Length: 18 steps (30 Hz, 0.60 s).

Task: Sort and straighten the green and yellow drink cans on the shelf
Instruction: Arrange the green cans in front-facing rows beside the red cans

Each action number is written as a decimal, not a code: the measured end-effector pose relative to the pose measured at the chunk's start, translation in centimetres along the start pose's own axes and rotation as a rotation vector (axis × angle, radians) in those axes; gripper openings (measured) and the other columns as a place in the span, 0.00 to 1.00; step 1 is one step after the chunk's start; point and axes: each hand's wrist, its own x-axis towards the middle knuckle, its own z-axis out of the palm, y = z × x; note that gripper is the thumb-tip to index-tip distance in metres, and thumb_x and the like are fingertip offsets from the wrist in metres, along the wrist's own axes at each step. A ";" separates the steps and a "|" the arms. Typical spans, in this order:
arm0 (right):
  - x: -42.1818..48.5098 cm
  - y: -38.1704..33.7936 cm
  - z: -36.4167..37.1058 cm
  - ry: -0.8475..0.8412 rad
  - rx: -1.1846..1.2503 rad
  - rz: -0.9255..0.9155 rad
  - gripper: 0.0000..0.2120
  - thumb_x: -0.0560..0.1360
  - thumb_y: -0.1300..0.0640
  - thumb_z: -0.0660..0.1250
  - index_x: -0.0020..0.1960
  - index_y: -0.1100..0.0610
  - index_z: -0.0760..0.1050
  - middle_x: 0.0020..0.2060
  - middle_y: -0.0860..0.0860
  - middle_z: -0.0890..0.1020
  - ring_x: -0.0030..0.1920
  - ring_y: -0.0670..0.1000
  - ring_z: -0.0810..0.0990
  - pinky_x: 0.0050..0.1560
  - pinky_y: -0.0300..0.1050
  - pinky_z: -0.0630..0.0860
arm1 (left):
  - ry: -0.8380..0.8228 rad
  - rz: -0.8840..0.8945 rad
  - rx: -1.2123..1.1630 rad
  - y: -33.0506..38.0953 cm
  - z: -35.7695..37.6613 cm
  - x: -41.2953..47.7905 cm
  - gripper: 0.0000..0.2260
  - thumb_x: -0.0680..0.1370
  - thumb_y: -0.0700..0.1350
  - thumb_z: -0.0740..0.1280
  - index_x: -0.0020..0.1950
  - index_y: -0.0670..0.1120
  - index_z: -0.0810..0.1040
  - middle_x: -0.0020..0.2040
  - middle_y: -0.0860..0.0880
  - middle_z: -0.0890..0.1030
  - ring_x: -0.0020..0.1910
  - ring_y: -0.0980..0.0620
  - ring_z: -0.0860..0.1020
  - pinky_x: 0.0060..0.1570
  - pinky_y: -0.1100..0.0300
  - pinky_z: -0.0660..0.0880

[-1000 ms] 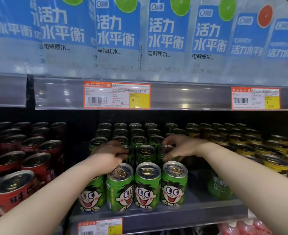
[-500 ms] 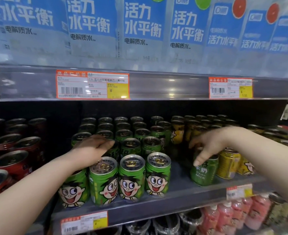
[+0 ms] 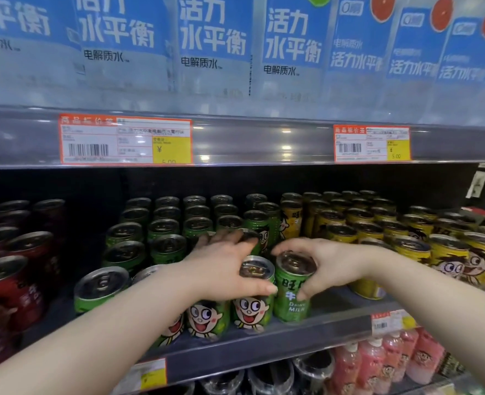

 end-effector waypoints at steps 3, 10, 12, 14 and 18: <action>0.5 0.5 0.4 0.046 0.036 -0.010 0.41 0.66 0.50 0.76 0.73 0.49 0.58 0.68 0.46 0.67 0.66 0.45 0.69 0.67 0.40 0.67 | -0.070 -0.058 0.000 0.2 0.3 0.7 0.45 0.68 0.73 0.58 0.76 0.54 0.44 0.78 0.51 0.42 0.76 0.48 0.41 0.73 0.46 0.41; 1.3 1.3 -0.7 -0.115 0.045 -0.107 0.38 0.66 0.54 0.76 0.71 0.49 0.61 0.64 0.43 0.71 0.63 0.43 0.71 0.66 0.38 0.68 | -0.122 -0.066 0.035 0.0 0.5 0.7 0.43 0.68 0.73 0.55 0.76 0.55 0.44 0.78 0.52 0.42 0.77 0.47 0.43 0.74 0.48 0.44; 1.7 1.5 -1.4 -0.168 0.064 -0.129 0.36 0.68 0.48 0.74 0.72 0.48 0.61 0.65 0.42 0.70 0.64 0.43 0.70 0.65 0.38 0.68 | -0.121 -0.066 0.022 -0.2 0.5 0.9 0.43 0.67 0.75 0.55 0.76 0.56 0.47 0.78 0.52 0.45 0.77 0.48 0.46 0.74 0.49 0.48; 2.4 1.7 -2.6 -0.147 0.106 -0.126 0.29 0.72 0.43 0.68 0.70 0.47 0.65 0.63 0.41 0.71 0.63 0.43 0.71 0.63 0.39 0.71 | -0.115 -0.091 -0.053 -0.1 0.2 1.1 0.44 0.65 0.77 0.53 0.75 0.56 0.55 0.78 0.53 0.52 0.76 0.50 0.53 0.73 0.51 0.54; 6.4 3.0 -4.4 0.186 -0.009 -0.103 0.19 0.74 0.47 0.67 0.63 0.52 0.73 0.56 0.47 0.77 0.55 0.46 0.75 0.55 0.37 0.71 | -0.054 -0.188 -0.064 0.6 0.1 1.5 0.39 0.69 0.74 0.51 0.76 0.57 0.51 0.78 0.55 0.47 0.77 0.52 0.46 0.75 0.51 0.44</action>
